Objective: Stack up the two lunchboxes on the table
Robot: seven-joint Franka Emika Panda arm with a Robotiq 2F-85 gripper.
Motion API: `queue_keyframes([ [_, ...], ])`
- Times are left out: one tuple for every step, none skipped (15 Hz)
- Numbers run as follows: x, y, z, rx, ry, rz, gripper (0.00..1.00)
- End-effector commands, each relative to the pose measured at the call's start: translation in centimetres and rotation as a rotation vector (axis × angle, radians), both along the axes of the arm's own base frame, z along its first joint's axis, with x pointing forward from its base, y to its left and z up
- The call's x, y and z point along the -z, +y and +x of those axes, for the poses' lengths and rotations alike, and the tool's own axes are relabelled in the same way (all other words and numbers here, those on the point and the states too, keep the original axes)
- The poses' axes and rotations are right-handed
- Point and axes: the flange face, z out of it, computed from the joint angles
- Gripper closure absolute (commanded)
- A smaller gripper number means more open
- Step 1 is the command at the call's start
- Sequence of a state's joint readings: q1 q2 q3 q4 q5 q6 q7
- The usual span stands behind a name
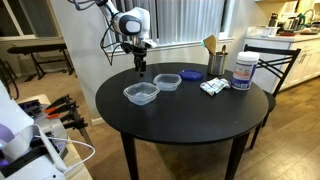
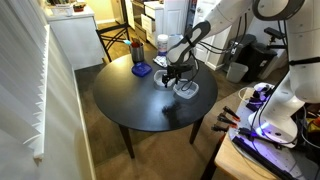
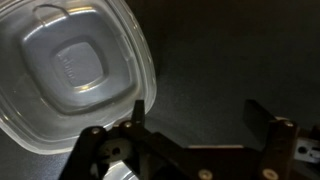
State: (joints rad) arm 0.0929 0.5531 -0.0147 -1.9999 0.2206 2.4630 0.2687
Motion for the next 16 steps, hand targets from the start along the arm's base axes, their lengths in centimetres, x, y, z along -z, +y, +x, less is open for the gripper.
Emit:
queue_keyframes([
  [1.2,0.4,1.2,0.055,0.027,-0.062,0.0],
  [1.7,0.5,1.3,0.067,0.044,-0.088,0.0],
  [2.2,0.5,1.2,0.066,0.056,-0.126,0.0],
  [2.7,0.4,0.9,0.06,0.071,-0.157,0.0],
  [3.3,0.3,0.6,0.052,0.076,-0.188,0.0],
  [3.9,0.1,0.5,0.038,0.084,-0.206,0.0],
  [4.5,0.0,0.3,0.031,0.089,-0.217,0.0],
  [4.9,-0.1,0.2,0.026,0.089,-0.22,0.0],
  [5.3,-0.2,0.2,0.02,0.089,-0.219,0.0],
  [5.7,-0.4,0.2,0.018,0.088,-0.217,0.0],
  [6.1,-0.5,0.2,0.009,0.089,-0.22,0.09],
  [6.3,-0.5,0.2,0.003,0.089,-0.22,0.26],
  [6.4,-0.5,0.2,0.001,0.089,-0.22,0.33],
  [6.5,-0.4,0.2,-0.001,0.088,-0.221,0.4],
  [6.5,-0.2,0.2,-0.002,0.088,-0.221,0.46],
  [6.4,-0.1,0.3,-0.005,0.085,-0.222,0.53],
])
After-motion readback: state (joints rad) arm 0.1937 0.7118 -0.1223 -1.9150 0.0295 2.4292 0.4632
